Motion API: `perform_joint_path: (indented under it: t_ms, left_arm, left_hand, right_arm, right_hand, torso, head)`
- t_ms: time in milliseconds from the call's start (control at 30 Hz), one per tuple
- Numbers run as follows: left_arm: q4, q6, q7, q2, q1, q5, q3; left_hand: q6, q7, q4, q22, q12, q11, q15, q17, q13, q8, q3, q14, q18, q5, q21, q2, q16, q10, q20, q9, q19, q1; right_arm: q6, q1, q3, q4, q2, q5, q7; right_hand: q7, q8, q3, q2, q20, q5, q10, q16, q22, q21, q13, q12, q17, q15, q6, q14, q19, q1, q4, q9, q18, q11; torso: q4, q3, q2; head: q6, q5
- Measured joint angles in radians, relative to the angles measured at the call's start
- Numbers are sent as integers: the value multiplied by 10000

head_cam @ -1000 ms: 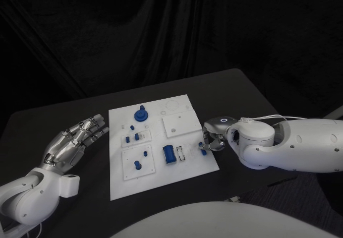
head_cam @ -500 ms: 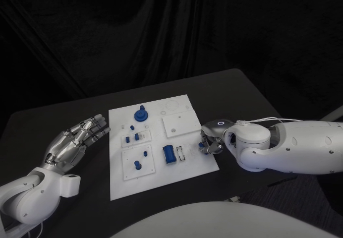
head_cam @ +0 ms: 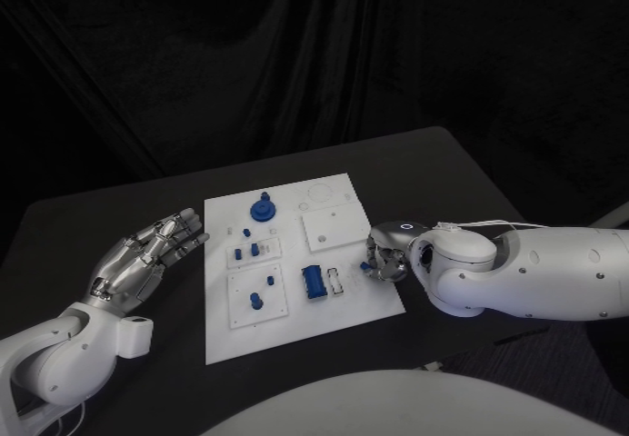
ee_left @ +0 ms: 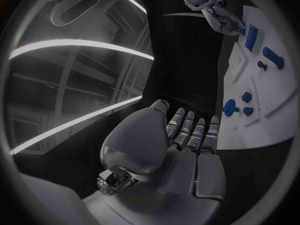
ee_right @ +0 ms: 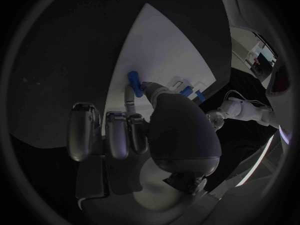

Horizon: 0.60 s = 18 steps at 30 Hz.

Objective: Assemble the parts on the task board

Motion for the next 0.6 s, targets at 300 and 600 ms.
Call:
perform_joint_path:
  t_ms: [300, 600]
  left_arm:
    - [-19, 35, 1, -7, -55, 2, 1]
    - [-24, 83, 2, 2, -99, 2, 0]
  left_hand:
    - [1, 0, -28, 22, -2, 0, 0, -1, 10, 0, 27, -1, 0, 0, 0, 0, 0, 0, 0, 0, 0, 0]
    - [1, 0, -28, 21, 35, 1, 0, -2, 9, 0, 27, -1, -1, 0, -1, 0, 0, 1, 0, 0, 0, 0]
  right_arm:
    - [-1297, -74, -40, 6, -96, 2556, 725]
    - [-2212, -159, -125, 210, -96, 5632, 1928]
  right_hand:
    - [-156, 309, 521, -266, 0, -71, 2, 86, 0, 322, -1, 0, 0, 9, 337, 7, 0, -159, 304, -909, 0, -1]
    - [-165, 350, 975, -199, 0, 165, 1, 177, 0, 432, -1, 0, 0, 8, 345, 7, 0, -694, -68, -921, -1, -1]
  torso:
    - [1, 0, 3]
    - [0, 0, 3]
  head:
    - [0, 114]
    - [0, 261]
